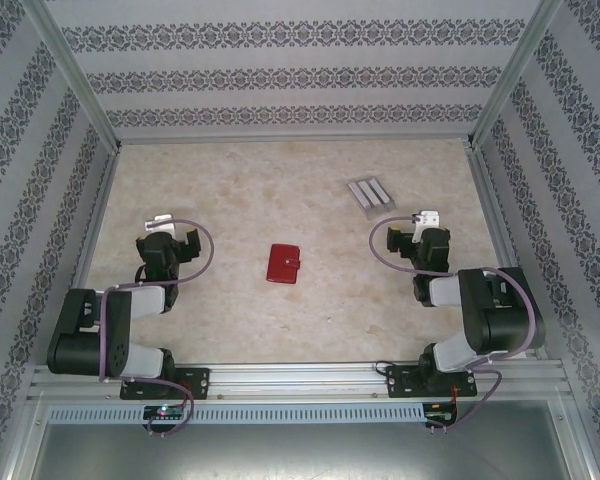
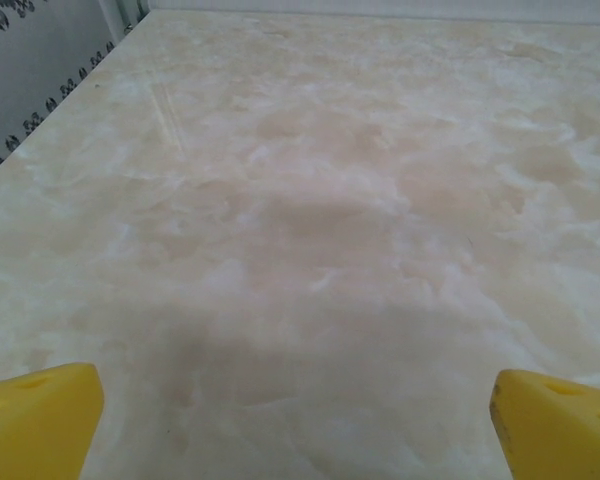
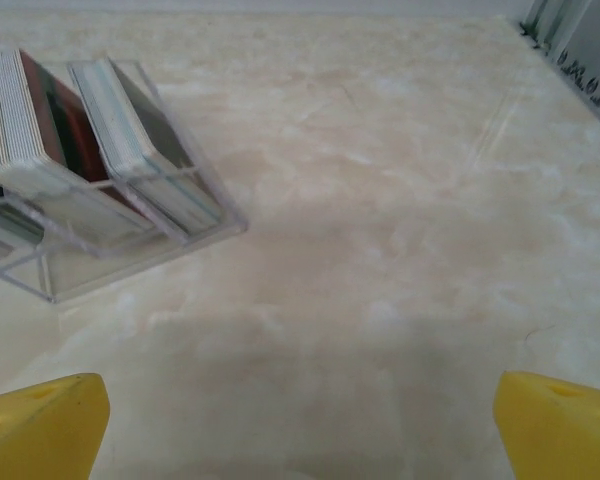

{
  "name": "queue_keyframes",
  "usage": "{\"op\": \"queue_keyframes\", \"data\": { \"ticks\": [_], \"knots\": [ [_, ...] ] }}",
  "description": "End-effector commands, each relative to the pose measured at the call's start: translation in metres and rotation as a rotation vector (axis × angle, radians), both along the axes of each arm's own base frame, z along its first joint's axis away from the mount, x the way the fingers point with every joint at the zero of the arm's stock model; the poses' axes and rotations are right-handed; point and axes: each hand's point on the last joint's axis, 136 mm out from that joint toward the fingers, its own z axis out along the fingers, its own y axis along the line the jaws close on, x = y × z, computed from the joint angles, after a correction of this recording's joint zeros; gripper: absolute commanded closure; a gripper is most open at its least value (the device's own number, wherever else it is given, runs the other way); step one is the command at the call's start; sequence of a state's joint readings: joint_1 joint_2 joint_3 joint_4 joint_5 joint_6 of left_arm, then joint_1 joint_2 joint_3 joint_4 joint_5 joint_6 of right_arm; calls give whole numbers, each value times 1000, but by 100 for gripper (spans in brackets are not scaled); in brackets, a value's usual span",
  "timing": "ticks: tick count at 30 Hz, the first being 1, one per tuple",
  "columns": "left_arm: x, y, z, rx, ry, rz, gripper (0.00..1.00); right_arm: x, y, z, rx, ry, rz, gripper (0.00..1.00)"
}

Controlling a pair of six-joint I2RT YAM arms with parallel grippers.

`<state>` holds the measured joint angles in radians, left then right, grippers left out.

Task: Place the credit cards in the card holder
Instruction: Reset both arms

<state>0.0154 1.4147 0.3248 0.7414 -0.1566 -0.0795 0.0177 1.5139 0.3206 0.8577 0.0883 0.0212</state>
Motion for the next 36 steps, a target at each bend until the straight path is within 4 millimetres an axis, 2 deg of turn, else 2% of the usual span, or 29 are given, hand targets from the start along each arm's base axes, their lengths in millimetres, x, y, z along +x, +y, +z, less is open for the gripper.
{"op": "queue_keyframes", "data": {
  "ticks": [1, 2, 3, 4, 5, 6, 36],
  "knots": [
    [26, -13, 5, -31, -52, -89, 0, 20, -4, 35, 12, -125, -50, 2],
    [31, -17, 1, -6, -77, -111, 0, 20, -4, 35, 11, -115, -49, 2],
    [29, -16, 7, -8, -96, -92, 0, 20, -4, 34, 12, -106, -47, 2],
    [26, -11, 1, -13, -37, -61, 0, 20, -4, 35, 10, -115, -48, 2],
    [28, -12, -1, 13, -49, -58, 0, 20, -4, 35, 11, -116, -47, 2],
    [30, -13, 5, 15, -74, -57, 0, 20, -4, 35, 11, -110, -47, 2],
    [31, -20, 1, 26, -33, -92, 0, 20, -1, 35, 1, -112, -38, 2]
  ]
}}
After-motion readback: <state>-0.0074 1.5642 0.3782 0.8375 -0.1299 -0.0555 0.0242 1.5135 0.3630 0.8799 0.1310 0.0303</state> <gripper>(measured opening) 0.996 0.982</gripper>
